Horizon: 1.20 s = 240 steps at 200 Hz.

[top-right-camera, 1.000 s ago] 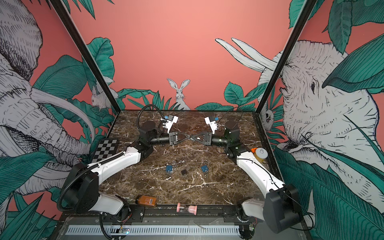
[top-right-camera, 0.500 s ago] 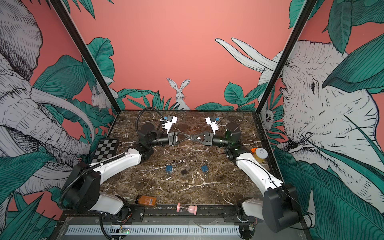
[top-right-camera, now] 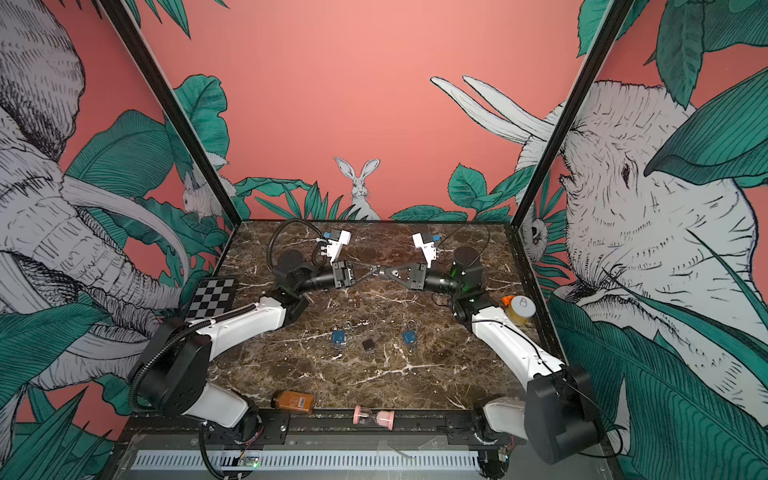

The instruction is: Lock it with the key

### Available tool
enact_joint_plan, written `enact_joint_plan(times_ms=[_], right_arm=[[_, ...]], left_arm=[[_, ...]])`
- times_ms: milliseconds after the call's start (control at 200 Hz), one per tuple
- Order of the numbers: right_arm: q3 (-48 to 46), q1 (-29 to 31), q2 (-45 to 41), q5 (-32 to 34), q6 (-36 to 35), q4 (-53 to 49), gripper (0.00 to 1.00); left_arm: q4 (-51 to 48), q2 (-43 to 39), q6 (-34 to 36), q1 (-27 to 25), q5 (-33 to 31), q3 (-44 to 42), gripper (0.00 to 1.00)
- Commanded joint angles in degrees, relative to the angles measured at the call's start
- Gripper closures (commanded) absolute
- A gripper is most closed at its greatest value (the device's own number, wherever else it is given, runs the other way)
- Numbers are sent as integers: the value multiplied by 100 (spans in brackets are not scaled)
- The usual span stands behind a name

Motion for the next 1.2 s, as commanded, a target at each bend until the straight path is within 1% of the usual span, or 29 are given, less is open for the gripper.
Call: enact_joint_plan(times_ms=[0,195,225,255,280,330,365,815,1025,1195], right_arm=[[-36,-27,-44,46,132,384,100],[-93,-26,-38,68,207,468,100],[-103,-33,-44,81,208,468,100],[-106,-27,-45,86,217,480,100],[-110,-29,-44,81,228,489,100],[-126,-26,-52,82,238,504,100],[-132,-30,-53,77,240,516,100],[-170,16,-193,-85,241,509,100],[-159,53,-251,-58,124,342,100],[-159,71,-225,-38,19,230,100]], left_arm=[[-47,-133,220,-5,173,173,100],[-372,-192,475,-22,267,236,100],[-360,-216,509,-40,300,239,92],[-373,-244,549,-53,303,236,80],[-405,-279,598,-73,303,228,74],[-531,-328,706,-83,290,234,68],[-591,-355,762,-96,281,237,65],[-589,-279,767,-178,316,367,69],[-1068,-237,1090,-314,281,486,69],[-1081,-234,1093,-331,286,517,72]])
